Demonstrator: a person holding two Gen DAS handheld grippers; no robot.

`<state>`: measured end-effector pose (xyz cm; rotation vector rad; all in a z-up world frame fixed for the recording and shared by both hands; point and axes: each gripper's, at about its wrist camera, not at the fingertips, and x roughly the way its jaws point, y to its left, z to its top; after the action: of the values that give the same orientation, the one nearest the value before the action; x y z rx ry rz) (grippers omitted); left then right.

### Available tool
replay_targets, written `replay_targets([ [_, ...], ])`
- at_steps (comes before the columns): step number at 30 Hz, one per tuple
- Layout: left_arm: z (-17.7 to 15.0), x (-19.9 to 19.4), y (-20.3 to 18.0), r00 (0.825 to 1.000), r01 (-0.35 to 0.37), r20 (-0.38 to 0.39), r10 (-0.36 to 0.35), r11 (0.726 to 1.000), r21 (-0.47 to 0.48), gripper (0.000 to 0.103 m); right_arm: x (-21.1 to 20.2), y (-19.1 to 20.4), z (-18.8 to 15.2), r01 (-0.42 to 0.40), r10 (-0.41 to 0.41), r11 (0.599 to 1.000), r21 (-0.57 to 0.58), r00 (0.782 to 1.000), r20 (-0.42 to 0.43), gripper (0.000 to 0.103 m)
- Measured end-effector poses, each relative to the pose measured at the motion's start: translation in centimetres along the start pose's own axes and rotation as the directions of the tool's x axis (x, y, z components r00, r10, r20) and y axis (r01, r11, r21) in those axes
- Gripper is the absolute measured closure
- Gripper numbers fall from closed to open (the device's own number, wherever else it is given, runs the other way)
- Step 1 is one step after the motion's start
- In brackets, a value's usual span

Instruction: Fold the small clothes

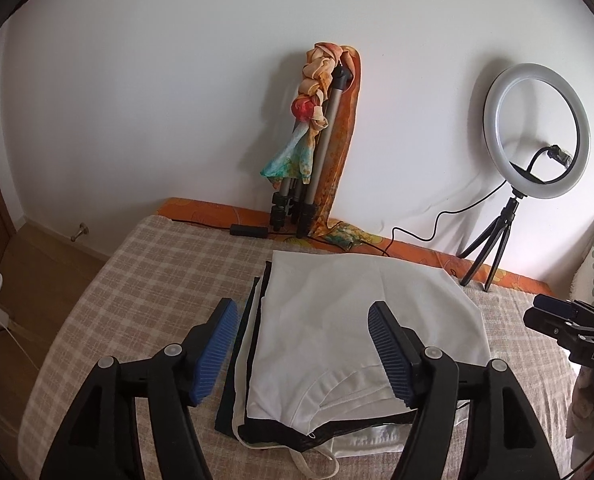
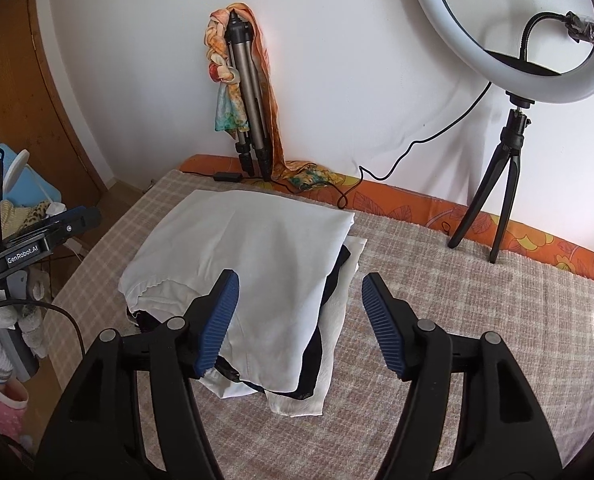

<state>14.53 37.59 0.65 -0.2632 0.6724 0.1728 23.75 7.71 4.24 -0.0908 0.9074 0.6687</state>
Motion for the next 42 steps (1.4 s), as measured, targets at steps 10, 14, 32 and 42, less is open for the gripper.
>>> replay_targets([
  [10, -1.1, -5.5, -4.1, 0.995, -0.042, 0.093, 0.034, 0.996, 0.078, 0.009, -4.1, 1.4, -0.7, 0.012, -0.007, 0.998, -0.06, 0.997, 0.074, 0.014],
  [14, -1.7, -8.2, -5.7, 0.988, -0.064, 0.146, 0.048, 0.993, 0.103, 0.001, -5.7, 1.6, -1.0, 0.0, 0.005, 0.998, -0.056, 0.995, 0.104, 0.006],
  [32, -8.4, -15.1, -11.8, 0.979, -0.097, 0.188, 0.082, 0.992, 0.075, 0.0, -12.7, 0.2, -7.0, 0.006, 0.005, 0.998, -0.063, 0.983, 0.184, 0.0],
  [42, -11.7, -15.1, -12.8, 0.967, -0.156, 0.207, 0.148, 0.988, 0.02, 0.0, -13.0, -0.7, -11.5, 0.028, -0.007, 0.993, -0.11, 0.983, 0.183, 0.0],
])
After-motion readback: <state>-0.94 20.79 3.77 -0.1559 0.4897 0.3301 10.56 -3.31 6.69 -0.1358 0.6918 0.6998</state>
